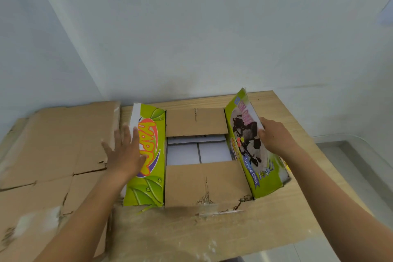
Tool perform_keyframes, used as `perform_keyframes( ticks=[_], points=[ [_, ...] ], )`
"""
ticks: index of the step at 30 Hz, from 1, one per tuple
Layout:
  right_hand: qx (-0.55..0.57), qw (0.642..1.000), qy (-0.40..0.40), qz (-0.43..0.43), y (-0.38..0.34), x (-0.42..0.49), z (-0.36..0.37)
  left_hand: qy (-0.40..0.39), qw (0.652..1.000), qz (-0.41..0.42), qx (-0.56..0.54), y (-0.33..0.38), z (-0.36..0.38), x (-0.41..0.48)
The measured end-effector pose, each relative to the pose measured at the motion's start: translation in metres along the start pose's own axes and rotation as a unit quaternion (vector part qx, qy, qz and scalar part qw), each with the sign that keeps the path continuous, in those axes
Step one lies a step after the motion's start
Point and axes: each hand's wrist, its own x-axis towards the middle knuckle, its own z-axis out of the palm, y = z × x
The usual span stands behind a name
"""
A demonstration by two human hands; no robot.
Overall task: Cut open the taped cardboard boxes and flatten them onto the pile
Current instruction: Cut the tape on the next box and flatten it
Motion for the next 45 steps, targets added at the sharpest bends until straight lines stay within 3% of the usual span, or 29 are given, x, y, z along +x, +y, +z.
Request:
perform_keyframes(
  ticks=[3, 6, 11, 14, 23, 30, 41, 45],
  points=[
    [-0.150, 0.988, 0.003, 0.037, 0.009, -0.005, 0.015, -0.020, 0.996, 0.063, 0.058, 0.015, 0.012, 0.003],
    [-0.228, 0.973, -0.014, -0.009, 0.011, -0.008, 0.042, -0.061, 0.991, 0.117, 0.031, 0.033, 0.028, 0.004],
    [-0.059, 0.992, -0.111, 0.004, 0.006, -0.012, 0.090, -0.103, 0.987, 0.101, -0.068, 0.053, 0.055, 0.008],
    [-0.013, 0.993, -0.114, 0.008, 0.008, -0.011, 0.100, -0.087, 0.986, 0.097, -0.102, 0.055, 0.063, 0.007],
    [-0.077, 0.996, -0.052, -0.009, -0.004, 0.016, 0.098, -0.003, 0.994, 0.088, -0.059, 0.058, 0.069, 0.011],
    [-0.081, 0.996, -0.021, -0.035, -0.018, 0.049, 0.104, -0.002, 0.994, 0.104, -0.042, 0.060, 0.057, 0.048],
    [-0.044, 0.999, -0.012, -0.029, -0.006, 0.066, 0.125, 0.009, 0.978, 0.209, -0.017, 0.073, 0.039, 0.118],
    [-0.033, 0.999, 0.005, -0.029, -0.008, 0.066, 0.127, 0.080, 0.956, 0.272, -0.078, 0.062, 0.047, 0.120]
  ],
)
